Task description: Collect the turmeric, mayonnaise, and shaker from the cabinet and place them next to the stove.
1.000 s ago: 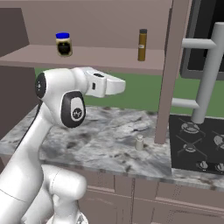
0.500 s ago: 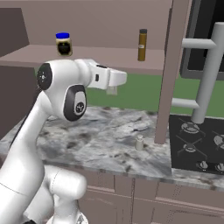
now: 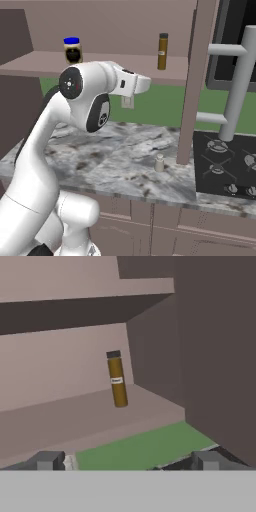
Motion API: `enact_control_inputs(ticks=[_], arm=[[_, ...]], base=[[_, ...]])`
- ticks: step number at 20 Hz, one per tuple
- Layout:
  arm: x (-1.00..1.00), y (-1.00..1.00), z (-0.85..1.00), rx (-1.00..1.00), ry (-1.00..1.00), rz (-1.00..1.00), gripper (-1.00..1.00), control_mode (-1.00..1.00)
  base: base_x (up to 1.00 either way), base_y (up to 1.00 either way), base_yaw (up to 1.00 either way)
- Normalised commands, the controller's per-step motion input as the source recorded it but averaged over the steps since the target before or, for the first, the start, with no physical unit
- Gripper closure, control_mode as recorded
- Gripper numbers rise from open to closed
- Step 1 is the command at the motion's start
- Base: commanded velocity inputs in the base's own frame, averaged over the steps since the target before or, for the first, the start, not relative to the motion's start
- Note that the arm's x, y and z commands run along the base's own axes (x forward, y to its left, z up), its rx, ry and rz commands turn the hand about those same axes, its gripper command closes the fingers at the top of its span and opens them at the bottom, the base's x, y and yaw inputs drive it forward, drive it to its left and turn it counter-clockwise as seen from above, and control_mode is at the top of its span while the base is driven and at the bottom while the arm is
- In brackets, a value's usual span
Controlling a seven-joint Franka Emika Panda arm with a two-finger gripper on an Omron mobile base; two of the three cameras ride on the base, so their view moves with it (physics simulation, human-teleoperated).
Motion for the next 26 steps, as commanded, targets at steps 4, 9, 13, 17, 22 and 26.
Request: enact_control_inputs(ticks=[4,9,13,17,22,26], arm=[[0.09,0.21,0.27,0.1,-0.02,0.04,-1.0,-1.0],[0.06,0.23,0.15,0.07,0.0,0.0,-1.0,-1.0],[0.17,0.05,0.04,0.06,-0.01,0.0,-1.0,-1.0],[0.23,0.0,0.0,0.0,-0.02,0.0,-1.0,-1.0],[0.26,0.05,-0.03,-0.03,0.0,0.0,-1.0,-1.0],[0.23,0.07,-0.02,-0.01,0.0,0.0,-1.0,-1.0]], base=[[0.0,0.0,0.0],[0.0,0.0,0.0],[0.0,0.0,0.0],[0.0,0.0,0.0],[0.0,0.0,0.0],[0.0,0.0,0.0]])
